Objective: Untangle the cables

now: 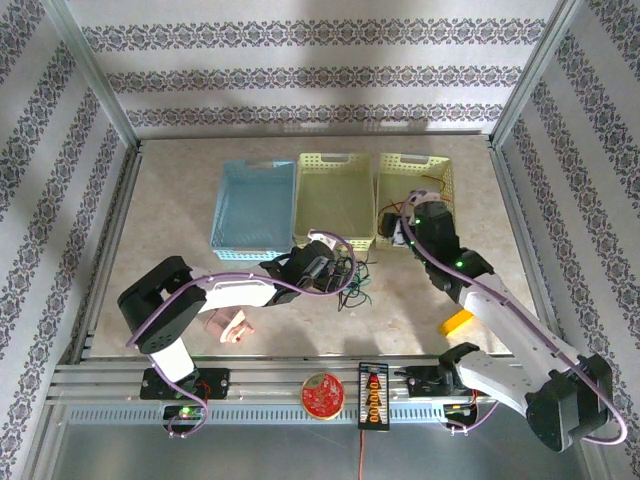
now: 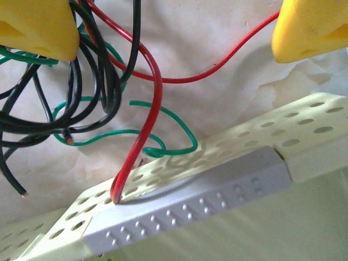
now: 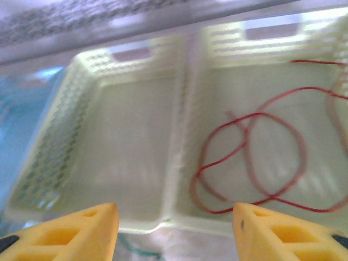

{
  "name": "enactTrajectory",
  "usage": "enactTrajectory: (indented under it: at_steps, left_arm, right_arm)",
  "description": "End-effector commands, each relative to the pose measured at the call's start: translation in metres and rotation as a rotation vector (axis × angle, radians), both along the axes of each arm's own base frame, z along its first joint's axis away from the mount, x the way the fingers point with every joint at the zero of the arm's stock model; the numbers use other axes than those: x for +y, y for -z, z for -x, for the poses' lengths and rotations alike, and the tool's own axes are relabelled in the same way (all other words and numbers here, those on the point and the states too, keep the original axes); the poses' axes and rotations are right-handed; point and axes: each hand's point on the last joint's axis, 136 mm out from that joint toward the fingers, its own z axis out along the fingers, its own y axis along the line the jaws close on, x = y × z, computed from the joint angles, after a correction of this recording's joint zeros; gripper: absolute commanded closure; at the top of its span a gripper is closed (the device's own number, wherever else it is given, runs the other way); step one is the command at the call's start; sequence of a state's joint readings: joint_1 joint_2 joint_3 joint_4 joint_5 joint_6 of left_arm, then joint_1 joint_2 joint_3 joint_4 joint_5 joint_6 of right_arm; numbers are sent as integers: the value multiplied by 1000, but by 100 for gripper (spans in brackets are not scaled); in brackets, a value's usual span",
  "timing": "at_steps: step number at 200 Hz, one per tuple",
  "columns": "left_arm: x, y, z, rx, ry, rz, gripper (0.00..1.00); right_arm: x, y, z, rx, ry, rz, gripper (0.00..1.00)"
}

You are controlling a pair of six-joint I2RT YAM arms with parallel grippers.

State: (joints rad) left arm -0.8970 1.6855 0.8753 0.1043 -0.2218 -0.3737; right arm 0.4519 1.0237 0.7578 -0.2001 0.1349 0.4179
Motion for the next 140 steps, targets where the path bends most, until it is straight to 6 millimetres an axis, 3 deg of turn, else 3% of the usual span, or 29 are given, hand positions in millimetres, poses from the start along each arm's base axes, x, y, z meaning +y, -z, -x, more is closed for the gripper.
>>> enactTrajectory:
  at_steps: [1,34,67,97,140]
  left_arm:
    - [4,-20,4,-45,-27,19,4]
    - [26,-46,1,-124,-131,66,1]
    - [47,-60,5,-161,-180,50,1]
    - [52,-47,19,-93,-132,2,1]
    - [42,-23,61,79,100,-29,1]
  right_arm:
    - [46,14,14,27,-205,17,43]
    - [88,32,25,94,-341,19,43]
    - [95,50,24,153,-332,16,43]
    - [99,67,26,217,-346,18,43]
    - [96,91,31,303,-337,45,43]
